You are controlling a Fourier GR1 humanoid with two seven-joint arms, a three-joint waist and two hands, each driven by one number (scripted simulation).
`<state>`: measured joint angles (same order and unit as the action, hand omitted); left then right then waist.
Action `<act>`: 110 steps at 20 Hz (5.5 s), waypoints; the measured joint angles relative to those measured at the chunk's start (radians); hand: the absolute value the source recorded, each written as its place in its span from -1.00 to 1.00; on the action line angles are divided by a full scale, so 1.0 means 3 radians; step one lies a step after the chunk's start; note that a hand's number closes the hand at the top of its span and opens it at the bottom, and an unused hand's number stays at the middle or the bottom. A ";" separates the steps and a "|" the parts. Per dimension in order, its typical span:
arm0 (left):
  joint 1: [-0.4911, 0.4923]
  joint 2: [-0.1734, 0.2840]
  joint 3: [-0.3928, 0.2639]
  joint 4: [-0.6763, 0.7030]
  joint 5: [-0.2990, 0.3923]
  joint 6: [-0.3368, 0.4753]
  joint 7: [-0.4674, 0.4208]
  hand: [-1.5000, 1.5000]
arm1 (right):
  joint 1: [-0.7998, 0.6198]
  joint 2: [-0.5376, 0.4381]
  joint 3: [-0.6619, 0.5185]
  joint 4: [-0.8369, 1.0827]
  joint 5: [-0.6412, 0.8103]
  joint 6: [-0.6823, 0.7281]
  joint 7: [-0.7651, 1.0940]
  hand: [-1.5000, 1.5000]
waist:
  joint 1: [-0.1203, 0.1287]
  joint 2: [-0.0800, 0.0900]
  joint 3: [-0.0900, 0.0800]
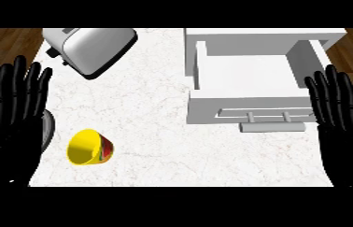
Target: Pick up the cup, place it into the drawer and close the drawer
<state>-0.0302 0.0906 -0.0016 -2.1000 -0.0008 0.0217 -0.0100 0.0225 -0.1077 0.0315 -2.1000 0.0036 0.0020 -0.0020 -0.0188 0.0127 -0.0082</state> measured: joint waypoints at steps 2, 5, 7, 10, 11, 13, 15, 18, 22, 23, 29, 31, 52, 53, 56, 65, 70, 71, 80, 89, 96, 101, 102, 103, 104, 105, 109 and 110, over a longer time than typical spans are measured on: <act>0.0044 -0.0003 -0.0038 -0.0015 0.0043 -0.0070 -0.0028 -1.00 | -0.0025 -0.0018 -0.0048 -0.0001 -0.0036 0.0025 0.0031 -1.00 | 0.0024 -0.0017 0.0011; 0.0182 0.0126 0.0034 -0.0050 0.0342 -0.0378 -0.0112 -1.00 | -0.0032 0.0002 -0.0008 0.0028 -0.0018 0.0045 0.0015 -1.00 | 0.0052 -0.0032 0.0018; 0.0358 0.0137 -0.0026 -0.0134 0.0559 -0.0548 -0.0082 -1.00 | -0.0073 0.0022 0.0002 0.0081 -0.0101 0.0078 0.0066 -1.00 | 0.0078 -0.0039 0.0021; 0.0514 0.0134 -0.0007 -0.0164 0.0927 -0.0693 0.0045 -1.00 | -0.0044 0.0043 0.0039 0.0034 -0.0245 0.0144 0.0174 -1.00 | 0.0079 -0.0043 0.0024; 0.0564 0.0148 0.0019 -0.0166 0.1033 -0.0750 0.0066 -1.00 | -0.0045 0.0034 0.0020 0.0038 -0.0293 0.0171 0.0194 -1.00 | 0.0079 -0.0044 0.0024; 0.0536 0.0147 0.0058 -0.0140 0.1160 -0.0781 0.0134 -1.00 | -0.0065 0.0043 0.0021 0.0021 -0.0340 0.0188 0.0263 -1.00 | 0.0073 -0.0044 0.0025; 0.0617 0.0128 0.0072 -0.0100 0.1197 -0.0872 0.0079 -1.00 | -0.0036 0.0039 -0.0010 0.0020 -0.0378 0.0231 0.0248 -1.00 | 0.0071 -0.0044 0.0026; 0.0570 0.0149 0.0145 -0.0087 0.1317 -0.0923 0.0166 -1.00 | -0.0196 0.0049 -0.0063 0.0112 -0.0412 0.0220 0.0313 -1.00 | 0.0071 -0.0043 0.0026; 0.0544 0.0073 0.0117 -0.0041 0.1253 -0.0925 0.0177 -1.00 | -0.0286 0.0093 -0.0040 0.0139 -0.0359 0.0183 0.0368 -1.00 | 0.0069 -0.0044 0.0027; 0.0473 0.0066 0.0133 0.0018 0.1248 -0.0907 0.0187 -1.00 | -0.0285 0.0116 -0.0012 0.0167 -0.0319 0.0175 0.0331 -1.00 | 0.0067 -0.0044 0.0027; 0.0491 0.0009 0.0142 0.0108 0.1174 -0.0932 0.0178 -1.00 | -0.0342 0.0098 -0.0104 0.0253 -0.0390 0.0249 0.0308 -1.00 | 0.0067 -0.0044 0.0027; 0.0496 -0.0004 0.0151 0.0095 0.1148 -0.0910 0.0216 -1.00 | -0.0366 0.0124 -0.0079 0.0236 -0.0366 0.0226 0.0336 -1.00 | 0.0068 -0.0044 0.0028; 0.0803 0.0005 0.0494 0.1028 0.0759 -0.1209 -0.0464 -1.00 | -0.0427 0.0116 -0.0164 0.0125 -0.0383 0.0233 0.0479 -1.00 | 0.0067 -0.0043 0.0027; 0.0806 0.0009 0.0512 0.1125 0.0723 -0.1230 -0.0541 -1.00 | -0.0400 0.0125 -0.0155 0.0098 -0.0382 0.0231 0.0484 -1.00 | 0.0066 -0.0044 0.0027; 0.0717 0.0057 0.0581 0.1362 0.0669 -0.1273 -0.0648 -1.00 | -0.0453 0.0102 -0.0170 0.0075 -0.0395 0.0233 0.0566 -1.00 | 0.0065 -0.0043 0.0027; 0.0527 0.0113 0.0677 0.2146 0.0444 -0.1368 -0.1148 -1.00 | -0.0391 0.0084 -0.0213 0.0095 -0.0448 0.0325 0.0514 -1.00 | 0.0063 -0.0043 0.0027; 0.0431 0.0101 0.0666 0.2468 0.0306 -0.1348 -0.1411 -1.00 | -0.0349 0.0071 -0.0253 -0.0034 -0.0523 0.0344 0.0600 -1.00 | 0.0061 -0.0047 0.0033; 0.0376 0.0115 0.0688 0.2596 0.0280 -0.1345 -0.1512 -1.00 | -0.0389 0.0081 -0.0252 0.0022 -0.0502 0.0331 0.0578 -1.00 | 0.0062 -0.0049 0.0036; 0.0078 0.0220 0.0824 0.3235 0.0215 -0.1316 -0.1981 -1.00 | -0.0423 0.0062 -0.0273 0.0044 -0.0516 0.0355 0.0605 -1.00 | 0.0061 -0.0057 0.0051; -0.0157 0.0385 0.0900 0.3859 0.0109 -0.1329 -0.2347 -1.00 | -0.0367 0.0122 -0.0170 0.0037 -0.0436 0.0359 0.0545 -1.00 | 0.0056 -0.0058 0.0056; -0.0399 0.0453 0.0905 0.4308 0.0070 -0.1304 -0.2544 -1.00 | -0.0395 0.0070 -0.0266 0.0012 -0.0542 0.0385 0.0616 -1.00 | 0.0051 -0.0058 0.0059; -0.0508 0.0466 0.0920 0.4530 0.0120 -0.1332 -0.2609 -1.00 | -0.0359 0.0087 -0.0219 0.0023 -0.0513 0.0409 0.0577 -1.00 | 0.0050 -0.0057 0.0060; -0.0567 0.0448 0.0920 0.4582 0.0123 -0.1309 -0.2614 -1.00 | -0.0405 0.0065 -0.0262 0.0042 -0.0560 0.0416 0.0604 -1.00 | 0.0049 -0.0057 0.0060; -0.0598 0.0433 0.0920 0.4607 0.0138 -0.1307 -0.2612 -1.00 | -0.0397 0.0060 -0.0278 0.0050 -0.0577 0.0432 0.0579 -1.00 | 0.0048 -0.0058 0.0061; -0.0612 0.0433 0.0923 0.4648 0.0145 -0.1309 -0.2640 -1.00 | -0.0436 0.0062 -0.0256 0.0023 -0.0550 0.0402 0.0630 -1.00 | 0.0049 -0.0058 0.0062; -0.0641 0.0448 0.0931 0.4715 0.0157 -0.1329 -0.2654 -1.00 | -0.0491 0.0066 -0.0253 0.0056 -0.0541 0.0385 0.0649 -1.00 | 0.0050 -0.0057 0.0060; -0.0729 0.0490 0.0941 0.4867 0.0234 -0.1447 -0.2616 -1.00 | -0.0401 0.0078 -0.0257 -0.0017 -0.0569 0.0396 0.0640 -1.00 | 0.0038 -0.0055 0.0057; -0.0727 0.0489 0.0931 0.4880 0.0254 -0.1491 -0.2608 -1.00 | -0.0373 0.0092 -0.0239 -0.0030 -0.0545 0.0390 0.0623 -1.00 | 0.0039 -0.0056 0.0057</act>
<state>-0.2484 0.2374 0.2777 -0.6360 0.0752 -0.4256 -0.7922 -0.0895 -0.0801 -0.0401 -2.1091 -0.1599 0.1189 0.1849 -0.0072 -0.0040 0.0089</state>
